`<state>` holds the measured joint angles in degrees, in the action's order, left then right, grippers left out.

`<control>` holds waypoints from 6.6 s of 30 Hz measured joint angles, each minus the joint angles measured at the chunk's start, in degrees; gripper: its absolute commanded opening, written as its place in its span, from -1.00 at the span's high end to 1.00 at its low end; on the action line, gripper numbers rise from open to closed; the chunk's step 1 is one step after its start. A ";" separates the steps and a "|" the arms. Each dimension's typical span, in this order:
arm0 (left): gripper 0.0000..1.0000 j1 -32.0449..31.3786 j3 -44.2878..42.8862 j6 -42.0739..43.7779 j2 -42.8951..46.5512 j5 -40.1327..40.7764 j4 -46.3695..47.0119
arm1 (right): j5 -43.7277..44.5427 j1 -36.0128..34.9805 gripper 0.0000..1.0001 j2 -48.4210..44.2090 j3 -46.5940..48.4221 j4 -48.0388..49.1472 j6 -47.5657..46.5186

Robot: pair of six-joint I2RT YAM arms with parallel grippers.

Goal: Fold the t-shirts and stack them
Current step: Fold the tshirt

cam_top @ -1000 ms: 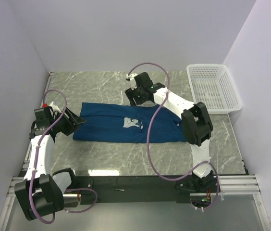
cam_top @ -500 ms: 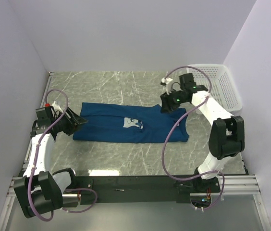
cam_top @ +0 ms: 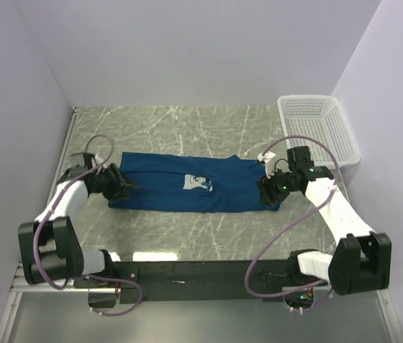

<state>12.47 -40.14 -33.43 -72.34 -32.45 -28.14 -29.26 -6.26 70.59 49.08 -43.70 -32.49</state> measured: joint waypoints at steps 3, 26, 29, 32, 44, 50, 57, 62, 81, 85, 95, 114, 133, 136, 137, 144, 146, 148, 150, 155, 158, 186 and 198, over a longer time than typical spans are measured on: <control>-0.08 -6.47 -6.56 1.70 -6.38 -0.04 0.42 | -2.14 0.42 -0.22 -3.15 -0.11 0.52 0.09; -0.40 -44.85 -86.20 38.75 -70.01 3.34 -7.63 | -17.00 13.81 -0.22 -8.68 0.76 -0.46 2.12; -0.50 -44.52 -86.62 38.60 -71.67 3.32 -6.56 | -17.88 14.40 -0.22 -8.94 0.76 -0.90 1.84; -0.53 -44.17 -87.71 38.45 -73.24 3.02 -5.29 | -18.82 14.82 -0.22 -9.09 0.76 -1.25 1.49; -0.38 -44.76 -89.48 40.65 -75.23 -3.15 -5.90 | -19.96 15.41 -0.22 -9.09 0.76 -1.97 1.11; -0.13 -45.20 -89.05 41.38 -75.23 -4.94 -6.23 | -19.96 15.50 -0.22 -9.07 0.76 -1.99 1.11; 0.23 -45.81 -88.11 41.92 -75.12 -5.95 -7.04 | -19.98 15.54 -0.22 -9.01 0.76 -2.05 1.09; 0.82 -46.03 -87.97 41.77 -75.12 -5.60 -7.93 | -19.98 15.61 -0.22 -8.94 0.76 -2.21 1.09; 0.46 -27.23 -89.33 15.15 -75.80 12.04 0.09 | -20.02 15.85 -0.22 -8.94 0.76 -2.32 0.81; 0.07 -23.08 -89.18 12.26 -75.56 15.74 2.34 | -21.05 15.63 -0.26 -8.90 0.76 -3.04 -0.87; -0.59 -23.71 -60.24 11.26 -43.10 22.32 11.47 | -12.39 -21.11 -0.91 -10.23 -9.90 9.51 -20.24; -0.87 -5.35 -12.17 1.51 30.91 31.19 0.61 | 30.93 -61.70 -0.68 48.22 26.45 49.55 -23.50; -0.87 -5.38 -12.37 3.02 38.62 31.19 -9.05 | 36.13 -61.77 0.94 52.96 26.16 54.93 -25.77; -0.87 -5.38 -12.37 3.02 39.12 30.62 -9.40 | 33.11 -61.42 1.00 49.31 21.59 54.29 -25.55; -0.86 -5.35 -12.35 3.02 39.12 30.23 -9.46 | 31.85 -61.27 1.00 47.17 19.32 53.46 -25.59; -0.85 -5.35 -11.47 2.97 38.23 25.53 -8.94 | 21.88 -60.13 1.00 28.26 1.57 41.92 -27.85; -0.84 -5.35 -10.56 2.80 37.24 23.15 -7.74 | 20.15 -59.67 1.00 22.69 -3.43 38.84 -29.35; -0.82 -5.35 -8.98 2.62 36.11 20.15 -5.95 | 18.88 -58.58 0.93 17.35 -8.92 36.22 -31.15; -0.75 -5.35 -6.88 2.05 33.88 16.02 -3.80 | 18.03 -56.26 0.73 12.94 -12.55 34.45 -32.48; -0.66 -6.80 -2.93 -1.33 21.75 7.50 3.41 | 17.33 -45.29 -0.59 1.38 -17.77 26.64 -36.81; -0.61 -13.49 -4.81 -2.80 7.93 8.55 6.97 | 15.78 -37.57 -0.62 -5.66 -18.36 17.79 -39.32; 0.86 -26.77 -63.41 8.85 -59.32 12.98 -4.44 | -9.55 -5.88 -0.78 -26.60 -4.98 18.18 3.32; 0.99 -22.80 -61.31 2.25 -58.25 13.31 -3.28 | -15.08 -0.90 -0.78 -27.06 -6.47 18.53 4.61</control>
<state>-10.33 -101.45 -31.18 -130.58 -19.14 -31.42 -44.34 -7.16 43.53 42.61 -25.17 -27.88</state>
